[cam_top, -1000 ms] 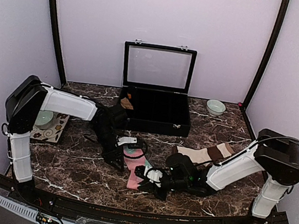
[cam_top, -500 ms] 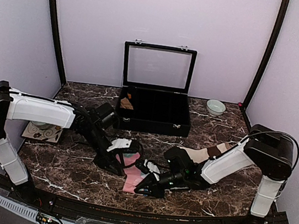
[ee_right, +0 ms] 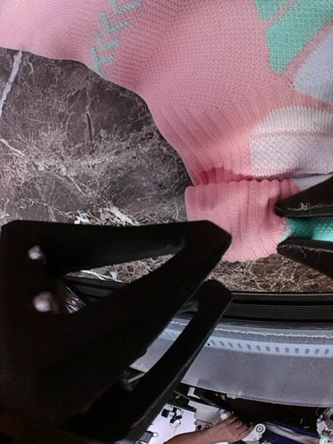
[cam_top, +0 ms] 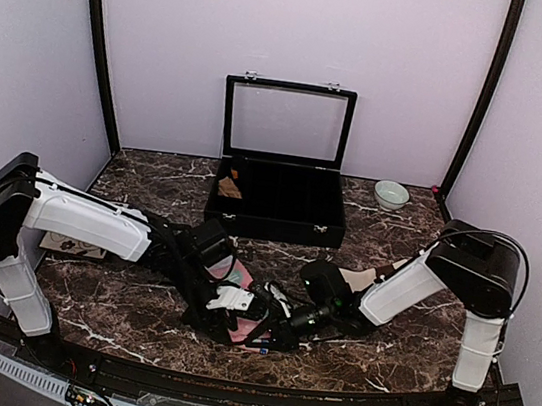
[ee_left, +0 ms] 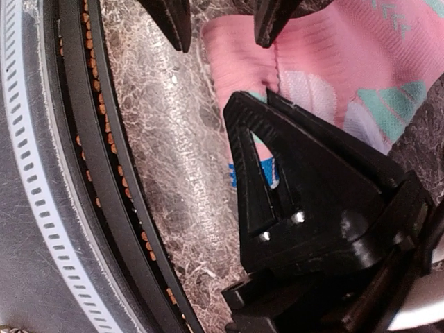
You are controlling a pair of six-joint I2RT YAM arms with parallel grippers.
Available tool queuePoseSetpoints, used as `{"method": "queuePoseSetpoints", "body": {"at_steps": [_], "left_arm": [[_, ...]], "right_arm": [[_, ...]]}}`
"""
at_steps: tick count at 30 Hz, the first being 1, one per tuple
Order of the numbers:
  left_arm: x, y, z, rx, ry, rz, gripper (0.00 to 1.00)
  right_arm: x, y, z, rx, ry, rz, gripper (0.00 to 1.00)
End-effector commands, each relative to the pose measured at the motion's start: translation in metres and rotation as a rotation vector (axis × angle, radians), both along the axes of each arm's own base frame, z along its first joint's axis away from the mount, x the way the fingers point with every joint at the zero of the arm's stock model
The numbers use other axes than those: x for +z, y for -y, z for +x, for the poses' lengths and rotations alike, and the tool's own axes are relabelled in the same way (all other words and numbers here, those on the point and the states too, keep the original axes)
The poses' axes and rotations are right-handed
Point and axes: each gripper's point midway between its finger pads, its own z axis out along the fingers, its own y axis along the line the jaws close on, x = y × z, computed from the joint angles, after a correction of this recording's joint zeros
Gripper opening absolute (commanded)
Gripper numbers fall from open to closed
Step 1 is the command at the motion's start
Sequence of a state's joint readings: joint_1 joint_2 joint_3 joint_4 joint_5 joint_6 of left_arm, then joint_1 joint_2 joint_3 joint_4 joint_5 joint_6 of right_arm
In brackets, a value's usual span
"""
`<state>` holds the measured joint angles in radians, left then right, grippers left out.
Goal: Roll the socks
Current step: Roll the sock at the center of the board.
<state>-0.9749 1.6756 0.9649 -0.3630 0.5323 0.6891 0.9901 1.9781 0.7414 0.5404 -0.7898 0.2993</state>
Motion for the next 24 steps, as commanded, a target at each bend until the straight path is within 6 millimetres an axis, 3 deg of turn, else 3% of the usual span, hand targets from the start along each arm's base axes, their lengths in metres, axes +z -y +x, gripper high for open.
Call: {"method": "queuePoseSetpoints", "body": {"at_steps": [1, 12, 17, 19, 22, 24], "left_arm": [[-0.017, 0.006, 0.005, -0.008, 0.062, 0.035, 0.33], [-0.028, 0.005, 0.002, 0.015, 0.059, 0.082, 0.36], [-0.045, 0.005, 0.004, 0.02, 0.093, 0.145, 0.33], [-0.051, 0.003, 0.009, 0.034, 0.113, 0.172, 0.25], [-0.055, 0.003, 0.011, 0.047, 0.105, 0.186, 0.02], [-0.057, 0.001, 0.007, 0.044, 0.084, 0.192, 0.0]], "right_arm": [[-0.109, 0.09, -0.032, -0.123, -0.24, -0.529, 0.0], [-0.121, 0.095, -0.029, -0.153, -0.285, -0.574, 0.0], [-0.119, 0.093, -0.028, -0.162, -0.291, -0.571, 0.0], [-0.117, 0.092, -0.027, -0.164, -0.289, -0.559, 0.0], [-0.114, 0.091, -0.027, -0.168, -0.281, -0.535, 0.0], [-0.11, 0.091, -0.025, -0.178, -0.262, -0.515, 0.02]]}}
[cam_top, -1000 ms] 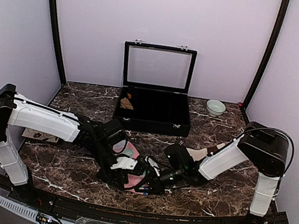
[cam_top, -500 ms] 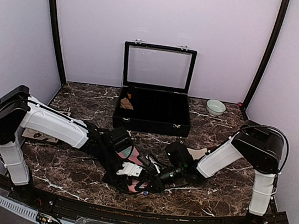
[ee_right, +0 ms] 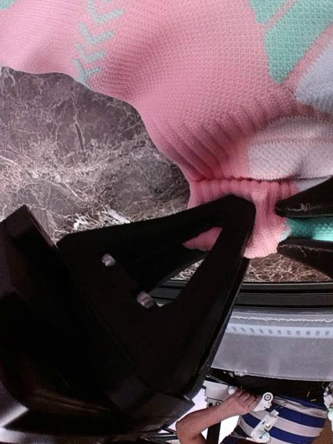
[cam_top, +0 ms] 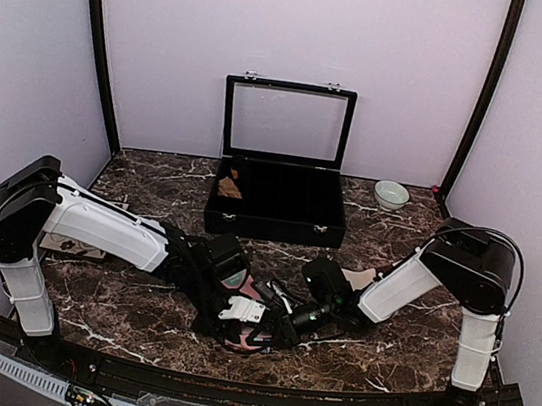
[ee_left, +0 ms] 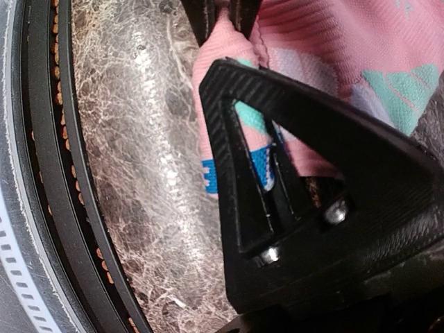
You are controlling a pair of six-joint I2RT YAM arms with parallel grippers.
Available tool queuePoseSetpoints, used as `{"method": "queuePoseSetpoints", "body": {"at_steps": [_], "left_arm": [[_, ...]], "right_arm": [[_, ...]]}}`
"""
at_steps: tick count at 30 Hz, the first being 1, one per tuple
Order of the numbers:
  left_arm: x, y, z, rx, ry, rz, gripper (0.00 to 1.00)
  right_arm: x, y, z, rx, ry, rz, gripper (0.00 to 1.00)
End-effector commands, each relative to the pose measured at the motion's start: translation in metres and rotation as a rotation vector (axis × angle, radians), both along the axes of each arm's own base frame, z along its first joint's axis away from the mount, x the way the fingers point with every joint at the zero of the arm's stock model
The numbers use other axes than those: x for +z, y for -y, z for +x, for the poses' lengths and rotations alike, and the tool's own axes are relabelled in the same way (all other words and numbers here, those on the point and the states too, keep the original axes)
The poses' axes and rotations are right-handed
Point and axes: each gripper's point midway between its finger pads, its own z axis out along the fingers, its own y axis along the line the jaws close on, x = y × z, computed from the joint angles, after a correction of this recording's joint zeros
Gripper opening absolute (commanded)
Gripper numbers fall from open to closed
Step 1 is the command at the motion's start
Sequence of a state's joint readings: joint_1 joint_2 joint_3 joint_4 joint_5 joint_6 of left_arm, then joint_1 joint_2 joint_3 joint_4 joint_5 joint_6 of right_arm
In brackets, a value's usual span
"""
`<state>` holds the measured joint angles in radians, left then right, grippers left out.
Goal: Roll the socks
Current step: Roll the sock at the center of the board.
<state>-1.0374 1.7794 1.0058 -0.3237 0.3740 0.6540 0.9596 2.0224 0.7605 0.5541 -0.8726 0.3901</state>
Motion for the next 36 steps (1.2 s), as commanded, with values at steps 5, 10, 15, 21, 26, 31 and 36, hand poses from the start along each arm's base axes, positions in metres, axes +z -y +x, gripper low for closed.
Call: {"method": "queuePoseSetpoints", "body": {"at_steps": [5, 10, 15, 21, 26, 31, 36], "left_arm": [[-0.029, -0.017, -0.005, 0.039, -0.099, 0.109, 0.0], [-0.032, -0.027, 0.008, 0.119, -0.27, 0.14, 0.0], [-0.032, -0.031, 0.007, 0.146, -0.4, 0.144, 0.0], [-0.037, -0.032, -0.006, 0.135, -0.525, 0.188, 0.0], [-0.038, -0.031, -0.006, 0.13, -0.589, 0.21, 0.0], [-0.036, -0.022, -0.001, 0.137, -0.663, 0.216, 0.0], [-0.05, -0.022, 0.01, 0.181, -0.653, 0.272, 0.0]], "right_arm": [[-0.087, 0.083, -0.014, -0.191, -0.042, -0.411, 0.35], [-0.057, 0.082, -0.004, -0.269, 0.096, -0.271, 0.39], [-0.054, 0.097, 0.001, -0.315, 0.188, -0.279, 0.37], [-0.013, 0.102, 0.007, -0.376, 0.361, -0.099, 0.37], [0.021, 0.089, -0.004, -0.301, 0.567, -0.02, 0.42], [0.031, 0.074, -0.013, -0.213, 0.696, -0.055, 0.41], [0.041, 0.052, -0.02, -0.099, 0.856, -0.058, 0.41]]}}
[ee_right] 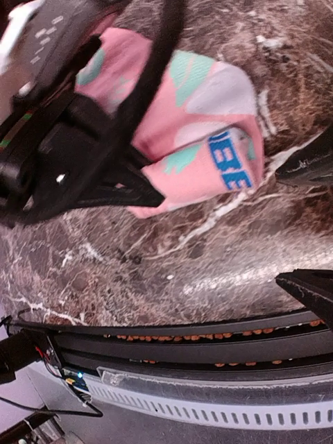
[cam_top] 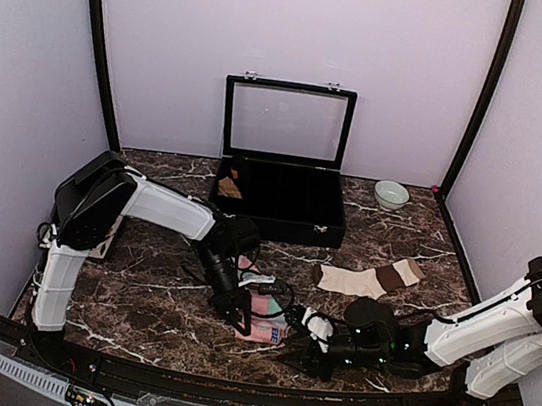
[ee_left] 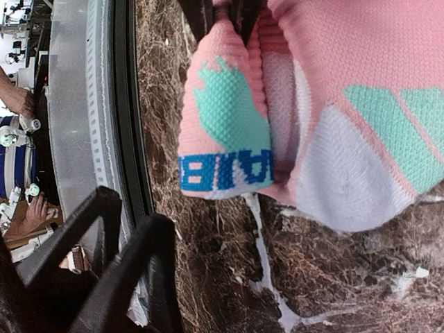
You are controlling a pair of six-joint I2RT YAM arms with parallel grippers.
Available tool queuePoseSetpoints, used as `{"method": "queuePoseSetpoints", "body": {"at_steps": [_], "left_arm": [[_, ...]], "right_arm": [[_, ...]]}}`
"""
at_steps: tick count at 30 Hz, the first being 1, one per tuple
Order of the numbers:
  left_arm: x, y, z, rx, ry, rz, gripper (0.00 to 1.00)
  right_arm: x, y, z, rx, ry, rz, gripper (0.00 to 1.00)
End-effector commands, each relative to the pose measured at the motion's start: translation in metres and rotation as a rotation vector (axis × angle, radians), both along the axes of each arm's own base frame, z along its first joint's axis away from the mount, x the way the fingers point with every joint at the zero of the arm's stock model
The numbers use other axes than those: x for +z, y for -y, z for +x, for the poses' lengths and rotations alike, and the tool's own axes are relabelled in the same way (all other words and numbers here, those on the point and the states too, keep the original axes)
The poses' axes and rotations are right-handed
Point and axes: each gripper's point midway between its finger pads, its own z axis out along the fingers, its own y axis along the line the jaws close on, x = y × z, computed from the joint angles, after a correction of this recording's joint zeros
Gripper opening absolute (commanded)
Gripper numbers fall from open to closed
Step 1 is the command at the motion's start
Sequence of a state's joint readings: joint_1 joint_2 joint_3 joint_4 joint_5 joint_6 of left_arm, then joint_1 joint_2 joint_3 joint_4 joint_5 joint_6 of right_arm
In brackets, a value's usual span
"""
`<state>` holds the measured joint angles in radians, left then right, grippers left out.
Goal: Roll the socks
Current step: Roll the sock at the center of the board.
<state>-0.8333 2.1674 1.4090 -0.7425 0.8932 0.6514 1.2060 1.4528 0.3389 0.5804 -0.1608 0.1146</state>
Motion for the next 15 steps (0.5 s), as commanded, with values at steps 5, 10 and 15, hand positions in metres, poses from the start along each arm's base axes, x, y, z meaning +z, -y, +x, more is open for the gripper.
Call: {"method": "queuePoseSetpoints", "body": {"at_steps": [5, 10, 15], "left_arm": [[-0.065, -0.043, -0.002, -0.008, -0.002, 0.343, 0.0], [-0.067, -0.044, 0.005, -0.008, 0.028, 0.373, 0.0], [-0.066, -0.045, 0.002, -0.017, 0.016, 0.373, 0.0]], "right_arm": [[0.008, -0.033, 0.006, 0.149, 0.259, -0.104, 0.41], [-0.002, -0.049, 0.01, 0.209, 0.308, -0.137, 0.42], [-0.013, -0.053, 0.02, 0.221, 0.319, -0.15, 0.41]]}}
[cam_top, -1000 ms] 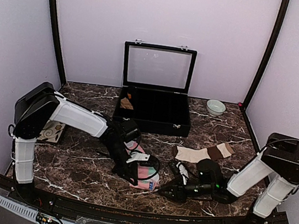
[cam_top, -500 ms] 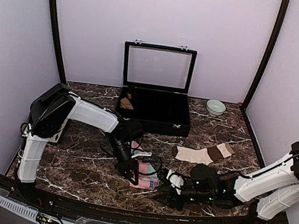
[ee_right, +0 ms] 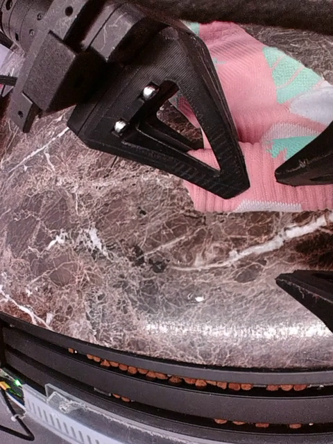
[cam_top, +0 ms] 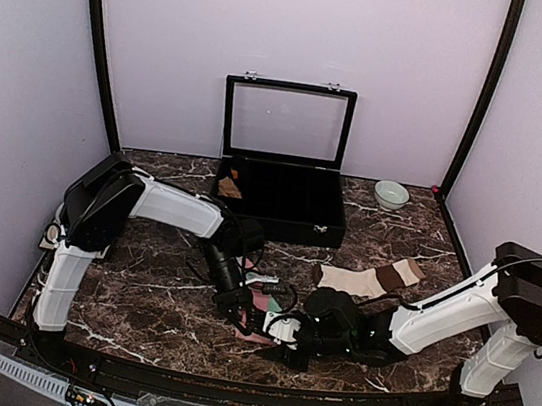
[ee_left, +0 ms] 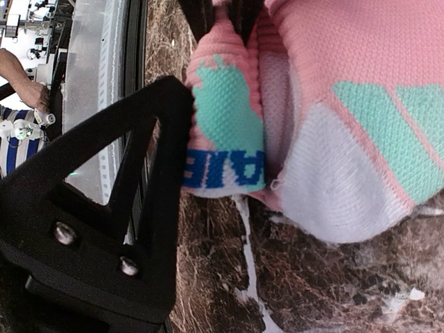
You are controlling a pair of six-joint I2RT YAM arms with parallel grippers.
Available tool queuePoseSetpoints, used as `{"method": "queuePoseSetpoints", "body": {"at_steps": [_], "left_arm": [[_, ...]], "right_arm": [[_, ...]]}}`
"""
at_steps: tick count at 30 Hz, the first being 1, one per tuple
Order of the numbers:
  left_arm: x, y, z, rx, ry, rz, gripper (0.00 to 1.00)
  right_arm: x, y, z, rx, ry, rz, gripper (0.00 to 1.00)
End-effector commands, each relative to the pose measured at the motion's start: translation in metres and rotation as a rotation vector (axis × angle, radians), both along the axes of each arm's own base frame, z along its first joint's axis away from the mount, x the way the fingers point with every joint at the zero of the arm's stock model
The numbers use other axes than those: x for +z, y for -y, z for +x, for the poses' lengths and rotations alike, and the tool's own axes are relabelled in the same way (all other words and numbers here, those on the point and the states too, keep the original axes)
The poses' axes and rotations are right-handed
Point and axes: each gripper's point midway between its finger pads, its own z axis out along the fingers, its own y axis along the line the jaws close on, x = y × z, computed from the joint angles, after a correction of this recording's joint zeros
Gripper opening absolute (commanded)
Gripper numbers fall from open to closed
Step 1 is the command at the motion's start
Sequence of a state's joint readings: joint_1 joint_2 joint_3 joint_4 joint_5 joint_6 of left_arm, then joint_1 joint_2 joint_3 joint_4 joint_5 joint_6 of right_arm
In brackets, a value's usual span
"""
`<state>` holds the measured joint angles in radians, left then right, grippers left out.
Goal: Roll the socks
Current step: Roll the sock at the center of the board.
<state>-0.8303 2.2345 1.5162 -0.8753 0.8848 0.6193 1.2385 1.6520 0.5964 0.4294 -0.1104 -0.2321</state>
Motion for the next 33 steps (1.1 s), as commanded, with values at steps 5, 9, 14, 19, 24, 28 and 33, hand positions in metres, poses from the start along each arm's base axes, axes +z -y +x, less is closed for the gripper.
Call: {"method": "queuePoseSetpoints", "body": {"at_steps": [5, 9, 14, 19, 24, 28, 33], "left_arm": [[-0.064, -0.046, -0.004, -0.061, 0.065, 0.278, 0.0], [-0.064, -0.046, -0.004, -0.066, 0.061, 0.279, 0.0], [-0.063, -0.048, -0.006, -0.079, 0.055, 0.278, 0.0], [-0.063, -0.048, -0.007, -0.096, 0.033, 0.286, 0.0], [-0.064, -0.048, -0.007, -0.105, 0.022, 0.295, 0.0], [-0.064, -0.048, -0.007, -0.105, 0.019, 0.298, 0.0], [-0.064, -0.048, -0.007, -0.103, 0.018, 0.299, 0.0]], "right_arm": [[-0.014, -0.007, 0.016, 0.023, 0.04, -0.02, 0.41], [-0.023, -0.003, 0.019, 0.017, 0.033, -0.044, 0.4], [-0.042, 0.011, 0.02, -0.005, 0.017, -0.09, 0.39], [-0.05, 0.02, 0.029, -0.015, 0.07, -0.146, 0.38], [-0.034, 0.022, 0.036, -0.016, 0.127, -0.145, 0.38], [-0.033, 0.024, 0.035, -0.007, 0.129, -0.154, 0.38], [-0.042, 0.027, 0.032, -0.001, 0.105, -0.171, 0.38]]}}
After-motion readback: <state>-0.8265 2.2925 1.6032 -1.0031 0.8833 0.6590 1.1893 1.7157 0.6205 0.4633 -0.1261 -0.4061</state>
